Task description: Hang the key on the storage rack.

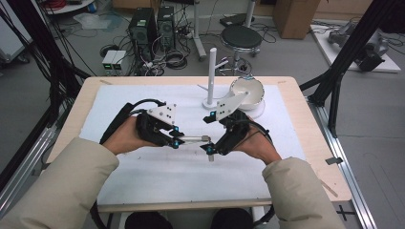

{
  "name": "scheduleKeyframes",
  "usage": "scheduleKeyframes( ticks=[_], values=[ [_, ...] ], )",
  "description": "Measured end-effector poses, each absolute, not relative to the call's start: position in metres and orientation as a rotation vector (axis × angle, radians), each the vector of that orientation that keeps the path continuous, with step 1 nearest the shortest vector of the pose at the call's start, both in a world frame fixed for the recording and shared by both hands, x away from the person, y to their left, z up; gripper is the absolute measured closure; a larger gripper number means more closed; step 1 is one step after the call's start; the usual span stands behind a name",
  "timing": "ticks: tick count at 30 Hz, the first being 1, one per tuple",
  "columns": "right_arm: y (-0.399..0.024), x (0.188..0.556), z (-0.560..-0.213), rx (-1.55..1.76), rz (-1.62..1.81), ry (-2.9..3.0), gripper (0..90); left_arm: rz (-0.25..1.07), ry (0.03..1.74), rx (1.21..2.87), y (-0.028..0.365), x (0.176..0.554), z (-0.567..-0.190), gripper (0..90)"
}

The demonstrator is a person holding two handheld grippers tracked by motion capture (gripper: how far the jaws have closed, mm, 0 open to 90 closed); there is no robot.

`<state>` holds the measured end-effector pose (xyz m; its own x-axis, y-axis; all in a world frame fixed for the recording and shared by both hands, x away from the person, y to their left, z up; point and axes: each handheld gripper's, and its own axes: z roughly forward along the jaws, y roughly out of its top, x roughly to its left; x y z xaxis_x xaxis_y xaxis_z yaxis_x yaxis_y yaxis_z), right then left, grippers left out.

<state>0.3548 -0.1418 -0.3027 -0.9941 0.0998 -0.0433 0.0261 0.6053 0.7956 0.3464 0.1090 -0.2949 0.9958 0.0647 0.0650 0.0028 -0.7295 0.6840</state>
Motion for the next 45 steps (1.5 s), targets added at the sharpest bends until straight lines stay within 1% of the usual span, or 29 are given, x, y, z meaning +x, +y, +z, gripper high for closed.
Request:
scheduleKeyframes(
  ticks=[1,2,4,9,11,12,13,18,20,22,30,36,41,42,43,44,45],
  values=[
    [-0.141,0.355,-0.303,0.1,1.354,2.742,14.6,0.108,0.047,2.386,0.109,0.346,-0.295,73.8],
    [-0.14,0.356,-0.302,0.081,1.35,2.754,18.7,0.113,0.045,2.385,0.109,0.346,-0.295,73.8],
    [-0.137,0.356,-0.303,0.069,1.334,2.767,20.0,0.113,0.042,2.385,0.11,0.347,-0.296,73.8],
    [-0.136,0.357,-0.304,0.036,1.288,2.806,36.2,0.12,0.046,2.385,0.111,0.347,-0.297,73.8],
    [-0.134,0.358,-0.305,0.015,1.276,2.814,39.0,0.117,0.045,2.385,0.112,0.347,-0.297,73.8],
    [-0.134,0.358,-0.305,0.015,1.276,2.814,39.0,0.116,0.045,2.384,0.112,0.347,-0.297,73.8],
    [-0.134,0.358,-0.306,0.017,1.251,2.829,43.6,0.122,0.044,2.384,0.112,0.347,-0.297,73.8],
    [-0.132,0.36,-0.307,-0.003,1.217,2.844,56.0,0.119,0.038,2.382,0.112,0.347,-0.297,73.8],
    [-0.131,0.36,-0.307,-0.021,1.212,2.844,62.8,0.12,0.044,2.38,0.113,0.347,-0.298,73.9],
    [-0.13,0.359,-0.307,-0.049,1.192,2.842,73.1,0.107,0.041,2.38,0.113,0.348,-0.299,73.8],
    [-0.126,0.358,-0.31,-0.081,1.146,2.856,74.5,0.098,0.038,2.383,0.115,0.348,-0.3,73.7],
    [-0.127,0.359,-0.309,-0.041,1.16,2.862,74.8,0.09,0.037,2.365,0.116,0.349,-0.3,73.5],
    [-0.128,0.36,-0.31,-0.028,1.164,2.877,74.9,0.116,0.021,2.329,0.116,0.347,-0.3,72.9],
    [-0.129,0.36,-0.31,-0.032,1.172,2.879,74.9,0.123,0.022,2.315,0.118,0.347,-0.301,72.0],
    [-0.129,0.361,-0.31,-0.026,1.179,2.878,74.8,0.141,0.061,2.274,0.122,0.347,-0.302,68.3],
    [-0.13,0.361,-0.31,-0.017,1.178,2.88,74.8,0.141,0.061,2.274,0.122,0.347,-0.302,64.1],
    [-0.131,0.362,-0.31,-0.006,1.178,2.881,74.8,0.127,0.16,2.257,0.128,0.35,-0.302,61.4]
  ],
)
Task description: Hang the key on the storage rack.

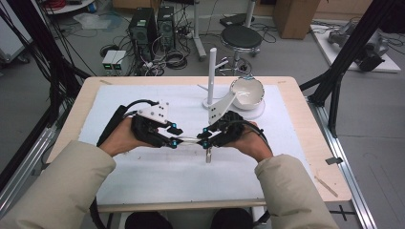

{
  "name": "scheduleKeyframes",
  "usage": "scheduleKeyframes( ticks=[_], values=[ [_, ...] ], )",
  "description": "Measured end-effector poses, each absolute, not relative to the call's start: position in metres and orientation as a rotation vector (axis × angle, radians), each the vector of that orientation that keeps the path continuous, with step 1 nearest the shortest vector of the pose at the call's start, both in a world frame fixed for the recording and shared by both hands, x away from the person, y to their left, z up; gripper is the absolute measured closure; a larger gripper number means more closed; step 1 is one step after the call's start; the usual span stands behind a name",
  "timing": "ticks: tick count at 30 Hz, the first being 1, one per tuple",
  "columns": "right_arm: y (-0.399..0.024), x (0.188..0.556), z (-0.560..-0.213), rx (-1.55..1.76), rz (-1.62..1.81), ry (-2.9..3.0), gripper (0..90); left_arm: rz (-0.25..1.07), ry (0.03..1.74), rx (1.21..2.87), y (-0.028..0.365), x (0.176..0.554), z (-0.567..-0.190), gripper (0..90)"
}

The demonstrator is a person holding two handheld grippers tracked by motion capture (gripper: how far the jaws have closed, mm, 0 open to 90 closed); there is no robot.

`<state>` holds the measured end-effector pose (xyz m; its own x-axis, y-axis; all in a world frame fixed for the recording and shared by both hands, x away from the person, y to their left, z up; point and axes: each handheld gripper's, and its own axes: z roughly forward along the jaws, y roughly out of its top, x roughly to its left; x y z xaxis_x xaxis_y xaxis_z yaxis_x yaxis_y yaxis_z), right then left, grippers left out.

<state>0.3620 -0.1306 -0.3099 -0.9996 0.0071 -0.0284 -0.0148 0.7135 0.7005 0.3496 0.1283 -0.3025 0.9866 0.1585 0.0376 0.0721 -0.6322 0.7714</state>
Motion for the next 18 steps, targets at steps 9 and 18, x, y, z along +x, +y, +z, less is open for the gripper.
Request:
scheduleKeyframes(
  ticks=[9,18],
  values=[
    [-0.146,0.374,-0.311,0.186,1.283,2.886,74.8,0.208,0.273,2.128,0.159,0.347,-0.308,18.7],
    [-0.174,0.397,-0.307,0.493,1.499,2.766,74.7,0.322,0.393,1.956,0.197,0.325,-0.326,1.7]
  ],
)
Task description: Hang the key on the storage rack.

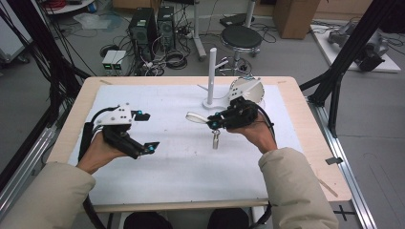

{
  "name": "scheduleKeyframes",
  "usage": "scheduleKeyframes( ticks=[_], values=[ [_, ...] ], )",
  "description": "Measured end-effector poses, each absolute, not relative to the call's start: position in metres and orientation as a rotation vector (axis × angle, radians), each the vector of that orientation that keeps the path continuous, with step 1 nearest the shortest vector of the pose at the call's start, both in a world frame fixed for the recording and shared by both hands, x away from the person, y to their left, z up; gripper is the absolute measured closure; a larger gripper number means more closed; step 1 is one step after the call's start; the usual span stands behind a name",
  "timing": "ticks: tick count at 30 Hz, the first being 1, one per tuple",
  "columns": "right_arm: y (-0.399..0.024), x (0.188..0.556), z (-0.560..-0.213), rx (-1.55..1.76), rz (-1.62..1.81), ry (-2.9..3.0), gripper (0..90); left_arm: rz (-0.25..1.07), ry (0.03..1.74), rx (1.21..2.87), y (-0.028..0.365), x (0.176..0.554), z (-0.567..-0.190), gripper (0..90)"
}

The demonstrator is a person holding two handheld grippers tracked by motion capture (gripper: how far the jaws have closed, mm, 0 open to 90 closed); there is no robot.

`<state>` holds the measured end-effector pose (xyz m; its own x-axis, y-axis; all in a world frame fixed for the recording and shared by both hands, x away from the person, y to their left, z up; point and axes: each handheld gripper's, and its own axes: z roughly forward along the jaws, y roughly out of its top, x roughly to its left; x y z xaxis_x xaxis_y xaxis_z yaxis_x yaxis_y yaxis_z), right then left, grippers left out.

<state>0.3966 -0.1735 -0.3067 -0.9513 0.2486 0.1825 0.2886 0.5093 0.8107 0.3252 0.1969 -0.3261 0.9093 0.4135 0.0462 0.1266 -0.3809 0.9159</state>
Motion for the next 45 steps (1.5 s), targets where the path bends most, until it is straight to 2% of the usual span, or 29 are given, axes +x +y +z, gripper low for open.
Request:
scheduleKeyframes(
  ticks=[6,17,23,32,45],
  values=[
    [-0.183,0.41,-0.308,-0.569,-1.473,-2.709,74.8,0.356,0.458,1.866,0.229,0.31,-0.347,1.7],
    [-0.202,0.429,-0.309,-0.783,-1.541,-2.689,74.8,0.407,0.55,1.724,0.265,0.282,-0.385,1.7],
    [-0.21,0.441,-0.31,-0.884,-1.558,-2.679,74.7,0.479,0.586,1.685,0.275,0.269,-0.407,1.7],
    [-0.21,0.455,-0.304,-0.935,-1.597,-2.661,74.7,0.521,0.639,1.628,0.281,0.261,-0.436,1.7],
    [-0.213,0.478,-0.31,-1.011,-1.577,-2.638,74.7,0.581,0.674,1.545,0.283,0.257,-0.45,1.7]
  ],
)
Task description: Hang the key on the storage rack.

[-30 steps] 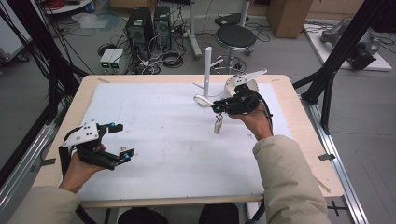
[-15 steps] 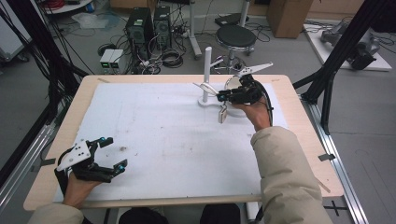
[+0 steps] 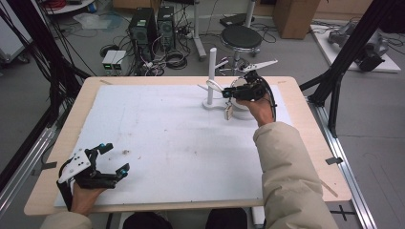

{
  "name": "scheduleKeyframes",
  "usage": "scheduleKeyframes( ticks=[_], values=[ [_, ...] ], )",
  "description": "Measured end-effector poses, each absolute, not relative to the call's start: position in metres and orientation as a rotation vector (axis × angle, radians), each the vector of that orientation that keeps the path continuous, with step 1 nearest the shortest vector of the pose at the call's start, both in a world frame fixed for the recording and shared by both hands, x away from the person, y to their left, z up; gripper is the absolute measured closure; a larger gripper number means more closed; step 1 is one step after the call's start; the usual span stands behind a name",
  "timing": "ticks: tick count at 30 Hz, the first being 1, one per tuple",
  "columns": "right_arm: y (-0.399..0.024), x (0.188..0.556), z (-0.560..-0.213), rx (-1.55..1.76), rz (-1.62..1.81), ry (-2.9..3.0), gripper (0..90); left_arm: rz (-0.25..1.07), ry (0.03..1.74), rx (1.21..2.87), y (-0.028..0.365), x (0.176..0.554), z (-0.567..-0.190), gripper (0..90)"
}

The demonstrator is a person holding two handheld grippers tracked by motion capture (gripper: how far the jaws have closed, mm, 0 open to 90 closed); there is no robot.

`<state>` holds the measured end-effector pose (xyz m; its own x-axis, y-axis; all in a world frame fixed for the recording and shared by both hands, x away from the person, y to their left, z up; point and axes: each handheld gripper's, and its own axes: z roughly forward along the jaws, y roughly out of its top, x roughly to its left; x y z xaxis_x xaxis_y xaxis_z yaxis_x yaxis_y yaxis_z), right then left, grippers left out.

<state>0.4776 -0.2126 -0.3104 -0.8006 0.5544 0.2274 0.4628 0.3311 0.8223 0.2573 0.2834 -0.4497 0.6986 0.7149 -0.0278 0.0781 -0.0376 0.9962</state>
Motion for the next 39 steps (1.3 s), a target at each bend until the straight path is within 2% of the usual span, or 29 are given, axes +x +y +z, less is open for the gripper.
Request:
scheduleKeyframes(
  ticks=[12,39],
  values=[
    [-0.215,0.489,-0.321,0.993,1.549,2.485,74.7,0.618,0.671,1.483,0.287,0.252,-0.452,1.7],
    [-0.216,0.502,-0.336,1.087,1.564,2.485,74.6,0.632,0.663,1.485,0.286,0.251,-0.452,1.7]
  ],
)
